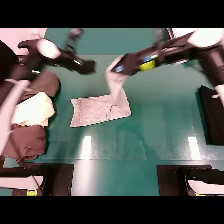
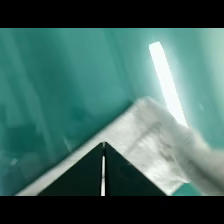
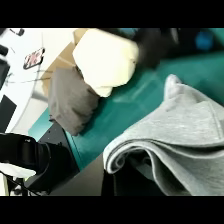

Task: Fold the shirts.

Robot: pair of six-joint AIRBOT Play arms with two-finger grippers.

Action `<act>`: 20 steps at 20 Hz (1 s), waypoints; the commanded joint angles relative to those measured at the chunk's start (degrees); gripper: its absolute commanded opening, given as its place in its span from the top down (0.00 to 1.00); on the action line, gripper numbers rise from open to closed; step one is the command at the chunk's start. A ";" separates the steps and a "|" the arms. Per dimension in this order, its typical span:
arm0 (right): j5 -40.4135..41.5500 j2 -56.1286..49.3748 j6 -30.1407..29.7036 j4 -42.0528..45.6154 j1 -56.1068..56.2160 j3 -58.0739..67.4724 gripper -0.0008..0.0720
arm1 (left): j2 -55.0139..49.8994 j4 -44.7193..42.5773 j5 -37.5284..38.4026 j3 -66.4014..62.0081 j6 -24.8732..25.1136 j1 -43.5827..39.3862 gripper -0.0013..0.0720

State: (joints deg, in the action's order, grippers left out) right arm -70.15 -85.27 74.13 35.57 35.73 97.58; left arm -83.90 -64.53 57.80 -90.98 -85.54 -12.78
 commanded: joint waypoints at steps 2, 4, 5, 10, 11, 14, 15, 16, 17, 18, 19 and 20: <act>11.37 -9.66 -3.89 -0.02 12.98 0.07 0.65 | 13.66 -7.08 1.49 -0.09 0.04 11.30 0.96; 11.39 -12.28 -4.15 0.50 14.60 0.04 0.26 | 16.35 -7.06 2.16 -0.09 0.04 13.66 0.95; 10.05 -12.61 -4.11 2.25 14.01 0.04 0.26 | 16.92 -7.06 2.67 -0.07 0.04 14.03 0.95; 4.26 -7.61 0.81 15.58 3.52 -7.37 0.26 | 16.98 -7.15 5.27 0.20 0.48 11.50 0.96; 3.98 -5.84 1.38 16.09 -0.09 -11.04 0.26 | 16.92 -7.13 4.98 0.46 0.48 10.40 0.96; 3.80 -2.27 3.48 15.87 -10.67 -21.59 0.26 | 16.85 -7.13 3.61 1.49 0.48 6.49 0.96; 3.85 -2.19 3.48 15.34 -13.77 -24.30 0.26 | 16.55 -7.06 2.99 1.64 0.48 5.31 0.96; 4.17 -2.51 3.45 14.29 -16.09 -26.51 0.26 | 16.09 -7.08 2.67 1.68 0.48 4.17 0.96; 4.17 -3.56 3.41 12.94 -17.81 -28.02 0.26 | 15.67 -7.06 2.67 1.70 0.50 3.30 0.96; 4.15 -4.87 3.37 11.80 -18.78 -28.92 0.26 | 15.21 -7.06 2.62 1.77 0.50 2.29 0.96; 4.02 -6.64 2.91 10.01 -19.10 -29.27 0.26 | 14.62 -7.06 2.56 1.84 0.50 1.49 0.96; 3.93 -8.41 0.98 7.13 -18.91 -29.27 0.26 | 14.01 -7.06 2.58 1.86 0.50 0.72 0.96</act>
State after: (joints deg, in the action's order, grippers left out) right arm -65.78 -90.94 76.88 47.51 19.84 71.33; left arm -68.71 -71.57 60.77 -89.32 -85.06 -9.65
